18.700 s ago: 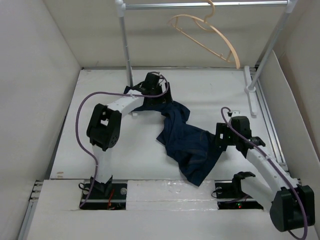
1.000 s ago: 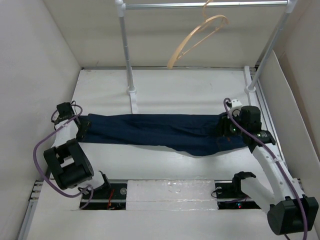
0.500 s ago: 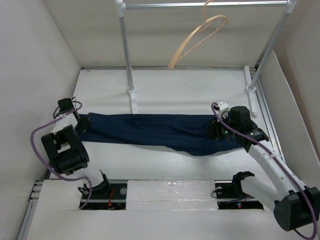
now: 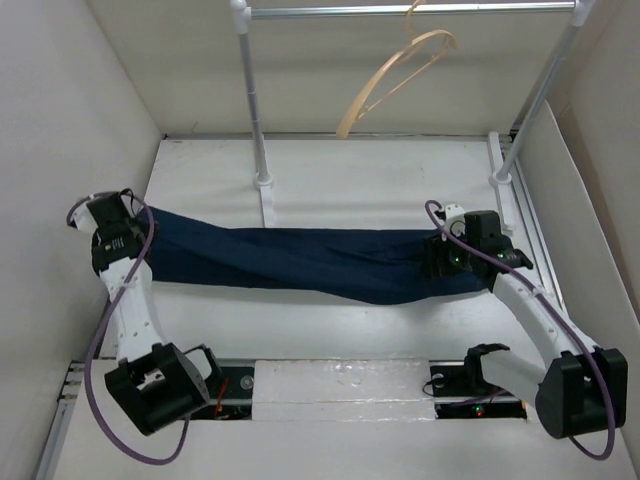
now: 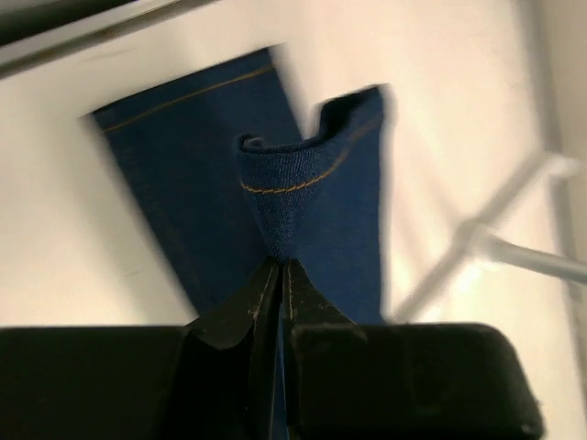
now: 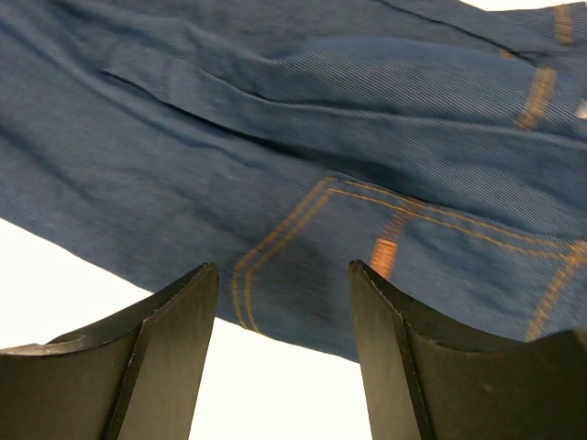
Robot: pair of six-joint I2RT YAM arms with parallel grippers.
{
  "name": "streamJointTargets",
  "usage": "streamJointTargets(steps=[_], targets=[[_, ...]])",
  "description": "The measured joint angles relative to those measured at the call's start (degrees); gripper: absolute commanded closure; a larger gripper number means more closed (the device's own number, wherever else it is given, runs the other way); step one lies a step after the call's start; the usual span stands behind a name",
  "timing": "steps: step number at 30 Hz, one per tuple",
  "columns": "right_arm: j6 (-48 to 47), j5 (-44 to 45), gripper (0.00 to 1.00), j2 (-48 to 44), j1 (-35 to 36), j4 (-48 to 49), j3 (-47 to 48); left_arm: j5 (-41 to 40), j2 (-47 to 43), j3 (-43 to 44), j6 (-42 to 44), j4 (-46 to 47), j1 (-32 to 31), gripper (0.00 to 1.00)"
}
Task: Place the trousers on the hanger
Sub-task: Fold the trousers at the center of the board.
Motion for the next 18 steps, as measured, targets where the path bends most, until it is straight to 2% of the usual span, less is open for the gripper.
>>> streamJointTargets(steps=[2,4,5,6,7,9,11,14,18], targets=[[0.09,0.13,0.36,-0.09,-0.98,0.02,0.02,-0.92,-0.46,-5.2,0.9,0.66,3.06,1.0],[0.2,0.5,0.37,-0.76,-1.38,-0.02,0.07,-1.88,1.77,-10.16,1.97,0.5,6.95,0.94],[0.28,0.66,0.37,-1.27,-1.51,-0.15,0.2,-2.12,4.35,-11.96,2.4,0.35,8.44,0.86],[0.37,0.81,0.37,-1.77,-1.7,-0.5,0.5,-2.36,6.97,-13.27,2.95,0.04,9.73,0.73],[0.57,1.4,0.36,-2.19,-1.99,-0.83,1.07,-2.49,9.05,-13.79,3.32,-0.83,10.51,0.63],[1.05,2.93,0.33,-2.89,-2.75,-0.92,2.49,-2.43,11.26,-13.75,3.58,-2.14,11.3,0.48],[1.7,4.02,0.28,-2.97,-4.02,-0.87,4.11,-1.42,10.62,-11.82,3.58,-3.54,11.3,0.46],[2.75,5.09,0.25,-1.33,-7.1,-0.26,6.38,-0.46,8.07,-6.23,3.3,-3.8,9.25,0.46],[3.85,8.39,0.21,5.2,-9.62,0.85,10.08,-0.81,4.61,-1.03,3.04,0.59,-1.97,0.45]])
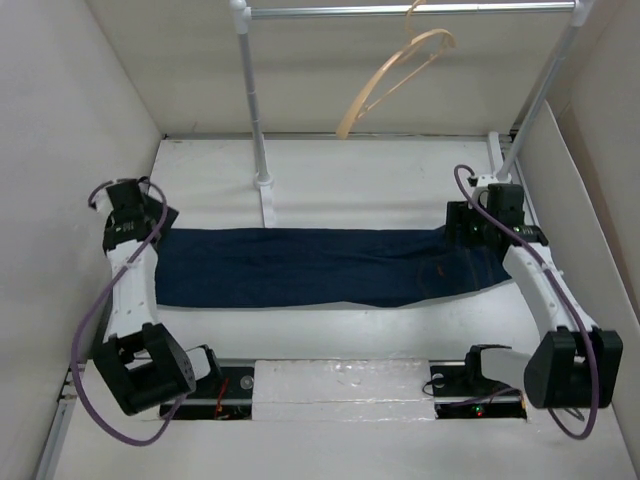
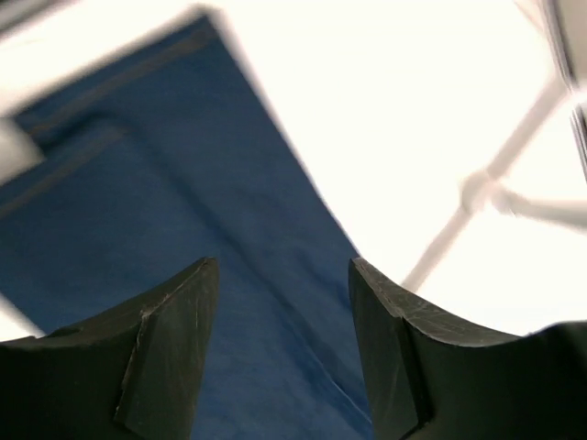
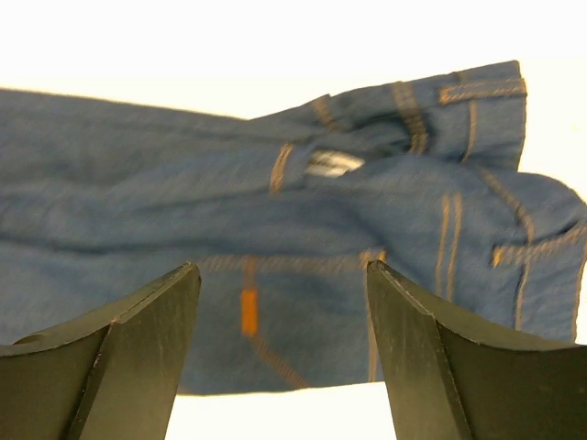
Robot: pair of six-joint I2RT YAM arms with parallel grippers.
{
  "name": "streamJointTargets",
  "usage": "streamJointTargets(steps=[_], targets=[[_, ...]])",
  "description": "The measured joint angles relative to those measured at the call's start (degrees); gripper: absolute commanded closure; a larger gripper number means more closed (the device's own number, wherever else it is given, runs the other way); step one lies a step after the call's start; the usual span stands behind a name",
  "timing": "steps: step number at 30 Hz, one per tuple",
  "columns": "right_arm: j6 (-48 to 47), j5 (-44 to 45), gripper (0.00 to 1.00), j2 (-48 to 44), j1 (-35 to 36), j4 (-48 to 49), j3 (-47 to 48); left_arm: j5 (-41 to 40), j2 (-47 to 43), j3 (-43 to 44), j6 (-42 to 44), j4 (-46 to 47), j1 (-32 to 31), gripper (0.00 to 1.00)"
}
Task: Place the trousers on the hanger
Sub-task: Fold the trousers at the center of the board.
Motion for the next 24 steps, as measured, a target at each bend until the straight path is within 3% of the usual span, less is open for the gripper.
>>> streamJointTargets(steps=[5,10,16,17,18,24], targets=[[0.04,5.14,0.17,10.95,0.59,0.11,7.39,-1.64,7.43,4.28,2.05,2.01,-8.66,0.47],[-0.48,9.33,0.15,16.15,2.05,0.35,9.09,-3.69,17.73,2.08,4.48,2.32,-8.9,0.49],[-0.52,9.86,0.15,16.98,2.54,1.31,8.09,-6.4,21.66,1.16,5.7,2.25,-8.9,0.55],[-0.52,9.84,0.15,16.94,2.62,1.79,7.74,-6.82,21.94,1.25,5.81,2.27,-8.87,0.6],[-0.52,9.84,0.15,16.94,2.67,1.99,7.5,-7.19,22.51,1.46,5.9,2.1,-8.85,0.72],[-0.55,8.96,0.15,17.11,2.71,3.8,6.29,-8.22,24.98,1.9,5.68,0.92,-7.02,0.72]])
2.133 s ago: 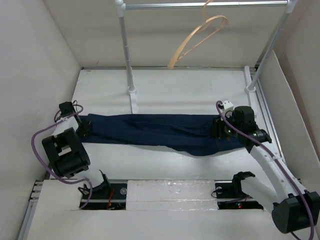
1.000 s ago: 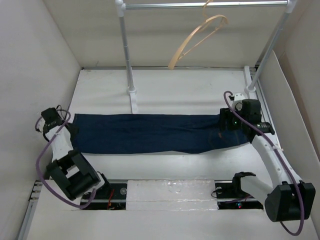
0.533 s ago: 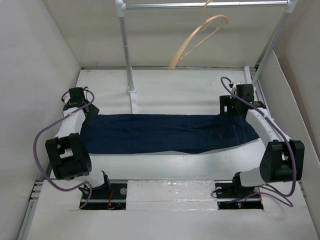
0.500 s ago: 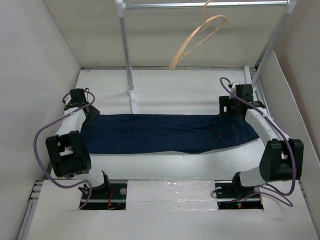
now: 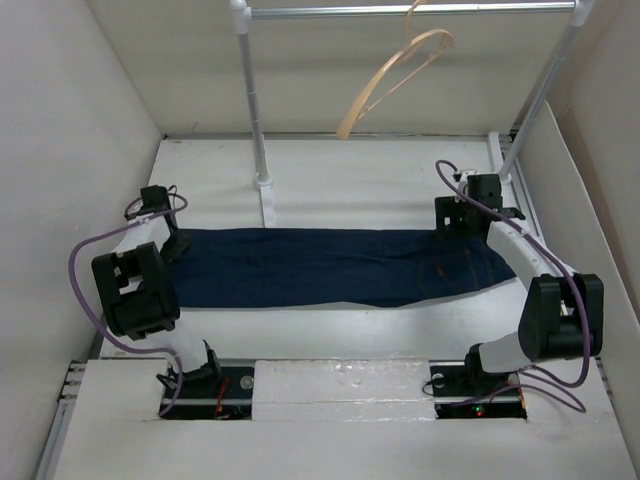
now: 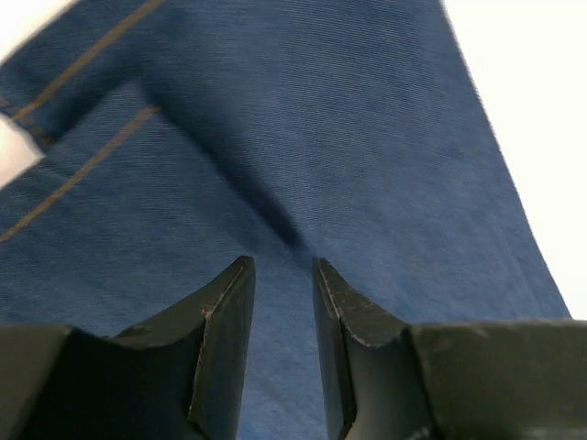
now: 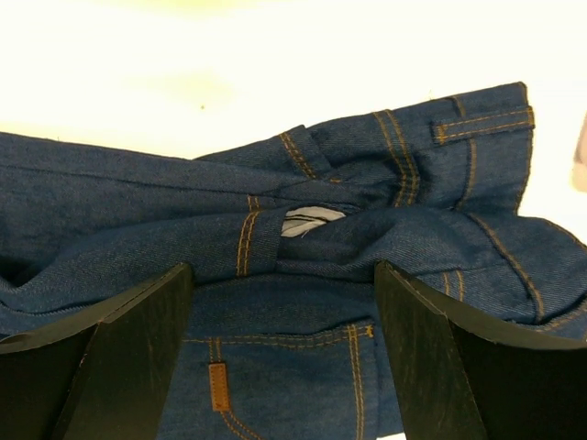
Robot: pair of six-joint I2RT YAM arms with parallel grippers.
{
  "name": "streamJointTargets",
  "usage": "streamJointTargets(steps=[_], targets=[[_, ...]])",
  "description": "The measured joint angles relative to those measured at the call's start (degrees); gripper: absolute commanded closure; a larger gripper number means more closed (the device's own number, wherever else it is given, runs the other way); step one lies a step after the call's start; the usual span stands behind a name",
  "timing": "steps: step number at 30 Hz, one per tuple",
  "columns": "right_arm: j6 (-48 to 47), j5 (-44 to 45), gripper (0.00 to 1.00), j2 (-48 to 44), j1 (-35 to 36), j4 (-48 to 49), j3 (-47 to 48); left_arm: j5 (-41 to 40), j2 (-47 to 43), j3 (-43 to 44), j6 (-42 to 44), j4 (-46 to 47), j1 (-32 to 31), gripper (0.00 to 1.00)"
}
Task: Place the trousers on the hanger
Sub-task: Fold the trousers at the center of the board.
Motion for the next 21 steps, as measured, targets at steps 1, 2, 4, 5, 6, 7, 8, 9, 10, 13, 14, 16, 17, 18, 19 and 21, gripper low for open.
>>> streamJointTargets(steps=[1,2,4,5,6,7,8,9,10,13,14,16,17,18,19,21], targets=[[0.0,-0.39,0.15,-0.09,0.02,0.61,-0.55,0.31,-0.31,-0.46,-0.26,0.04,0.87,0.72],[0.0,-0.87,0.15,-0.17,0.0,1.09,-1.16,0.7,-0.57,-0.92,-0.68,0.04,1.79,0.72],[0.0,-1.75,0.15,-0.57,0.0,1.57,-2.4,1.31,-0.61,-1.22,-1.77,-0.22,3.21,0.72],[0.0,-2.21,0.15,-0.85,0.0,1.64,-2.86,1.44,-0.44,-1.22,-2.36,-0.17,3.69,0.72],[-0.04,-2.71,0.15,-1.31,0.04,1.81,-3.3,1.55,-0.24,-1.22,-3.02,-0.13,3.89,0.71],[-0.13,-3.19,0.15,-1.9,0.07,1.9,-3.72,1.64,0.0,-1.2,-3.56,-0.07,3.87,0.7],[-0.2,-3.63,0.15,-2.69,0.26,2.08,-4.15,1.84,0.37,-1.14,-4.11,0.02,3.82,0.7],[-0.22,-4.0,0.15,-3.54,0.46,2.1,-4.55,1.99,0.79,-1.05,-4.61,0.13,3.8,0.7],[-0.26,-4.35,0.16,-4.42,0.87,2.27,-5.01,2.19,1.29,-0.92,-5.01,0.24,3.69,0.7],[-0.63,-5.2,0.15,-6.84,2.21,2.4,-6.21,2.32,2.86,-0.11,-5.88,0.17,3.52,0.69],[-0.79,-5.55,0.15,-7.48,2.45,2.49,-6.64,2.12,3.48,0.31,-6.08,0.15,3.52,0.68],[-1.25,-6.34,0.15,-8.24,2.86,2.58,-7.32,1.86,4.11,1.16,-6.4,-0.09,3.48,0.66],[-1.53,-6.91,0.15,-8.37,2.99,2.71,-7.61,1.75,4.22,1.33,-6.54,0.11,3.48,0.65],[-1.55,-6.93,0.15,-8.44,3.06,2.71,-8.0,1.68,4.26,1.38,-6.64,0.17,3.48,0.65],[-1.73,-7.15,0.15,-8.44,3.1,2.78,-8.35,1.64,4.26,1.4,-6.73,0.26,3.48,0.65],[-1.95,-7.58,0.16,-8.41,3.19,2.99,-9.2,1.66,4.26,1.4,-7.02,0.5,3.48,0.64]])
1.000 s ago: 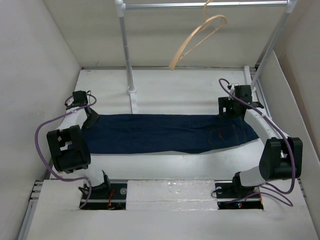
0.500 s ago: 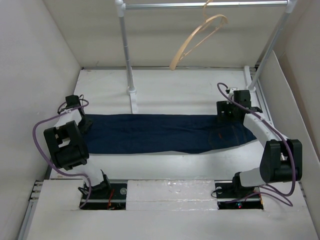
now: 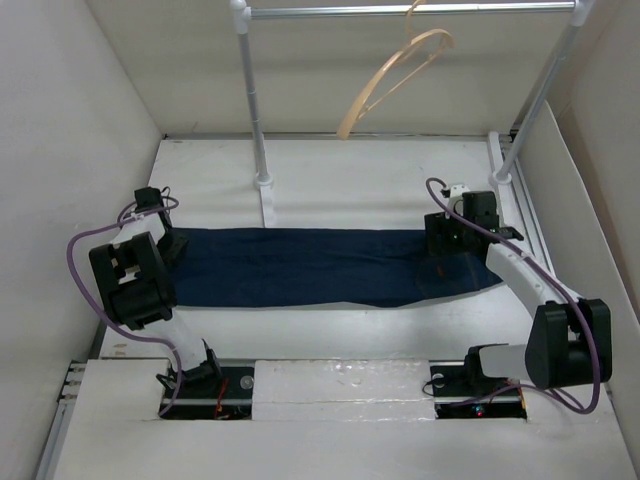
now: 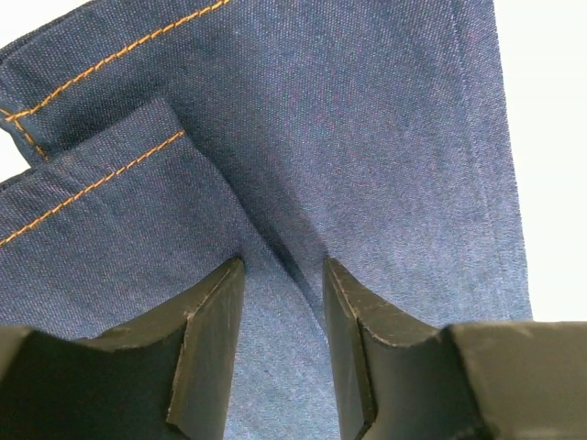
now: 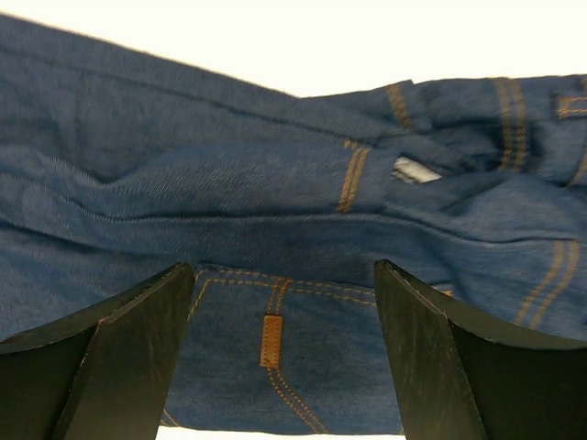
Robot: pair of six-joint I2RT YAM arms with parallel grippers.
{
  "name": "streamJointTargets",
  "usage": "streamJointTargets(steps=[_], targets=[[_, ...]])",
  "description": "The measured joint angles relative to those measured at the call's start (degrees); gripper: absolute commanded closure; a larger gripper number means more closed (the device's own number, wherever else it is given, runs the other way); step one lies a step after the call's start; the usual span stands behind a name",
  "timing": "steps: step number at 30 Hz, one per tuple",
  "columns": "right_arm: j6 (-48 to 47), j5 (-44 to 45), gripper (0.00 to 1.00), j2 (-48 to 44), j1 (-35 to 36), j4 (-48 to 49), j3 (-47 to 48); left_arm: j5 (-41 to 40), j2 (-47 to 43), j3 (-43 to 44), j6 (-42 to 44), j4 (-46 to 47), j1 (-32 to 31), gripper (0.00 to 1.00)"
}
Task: Place the trousers on the hanger
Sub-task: Fold the trousers at the center of the board.
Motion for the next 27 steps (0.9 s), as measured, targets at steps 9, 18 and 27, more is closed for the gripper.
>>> streamJointTargets(steps=[9,18,27], targets=[[-1.11,-0.72,0.16,0.0,0.55,0.11,-0.81,0.17,1.22,1.38,-0.79,1.01,0.0,1.0],[-1.95,-0.79,0.16,0.0,-0.11,0.02,-0.63,0.04,1.22,1.38,-0.72,0.55,0.0,1.0],[-2.16,-2.25,0.16,0.0,-0.63,0.07,-0.44,-0.55,-0.83,2.54,-0.26,-1.38,0.0,0.78]])
